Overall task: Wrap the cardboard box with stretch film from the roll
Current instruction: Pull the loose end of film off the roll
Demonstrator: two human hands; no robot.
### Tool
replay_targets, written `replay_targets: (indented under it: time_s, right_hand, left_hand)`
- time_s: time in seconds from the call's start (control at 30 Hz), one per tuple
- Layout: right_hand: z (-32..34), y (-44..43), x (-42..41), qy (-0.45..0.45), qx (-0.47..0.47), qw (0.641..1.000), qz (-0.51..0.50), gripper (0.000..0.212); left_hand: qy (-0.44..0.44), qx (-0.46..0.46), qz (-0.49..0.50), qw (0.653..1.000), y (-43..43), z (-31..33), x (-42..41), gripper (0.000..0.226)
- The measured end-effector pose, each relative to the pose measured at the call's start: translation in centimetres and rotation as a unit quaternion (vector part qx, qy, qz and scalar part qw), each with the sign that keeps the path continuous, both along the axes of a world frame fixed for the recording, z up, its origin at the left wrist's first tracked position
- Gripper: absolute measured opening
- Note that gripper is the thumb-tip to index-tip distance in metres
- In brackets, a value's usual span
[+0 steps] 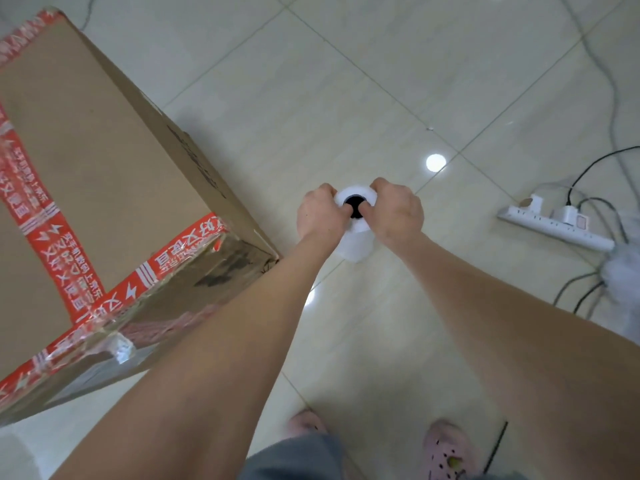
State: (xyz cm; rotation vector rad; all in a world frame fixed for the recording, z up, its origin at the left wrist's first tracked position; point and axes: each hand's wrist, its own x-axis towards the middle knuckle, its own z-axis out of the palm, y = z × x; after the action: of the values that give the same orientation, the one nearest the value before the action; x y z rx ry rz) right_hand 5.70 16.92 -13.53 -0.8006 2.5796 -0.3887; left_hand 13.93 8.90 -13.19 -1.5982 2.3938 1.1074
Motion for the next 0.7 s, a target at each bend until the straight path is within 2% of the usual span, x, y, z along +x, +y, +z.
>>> replay_targets:
  time_s: [0.27, 0.43, 0.7]
  right_hand:
    - [-0.4, 0.5, -0.6, 0.021, -0.006, 0.999, 0.026, 0.025]
    - [-0.8, 0.8, -1.1, 0.031, -0.013, 0.998, 0.046, 0.025]
    - [-0.7, 0.2, -2.2, 0.032, -0.036, 0.996, 0.079, 0.015]
  left_hand:
    - [0.01, -0.021, -0.019, 1.0, 0.7, -0.1, 0.1, 0.019]
    - [0.048, -0.049, -0.018, 0.997, 0.8, -0.8, 0.8, 0.018]
    - [0.099, -0.094, 0.004, 0.991, 0.1, -1.4, 0.5, 0.012]
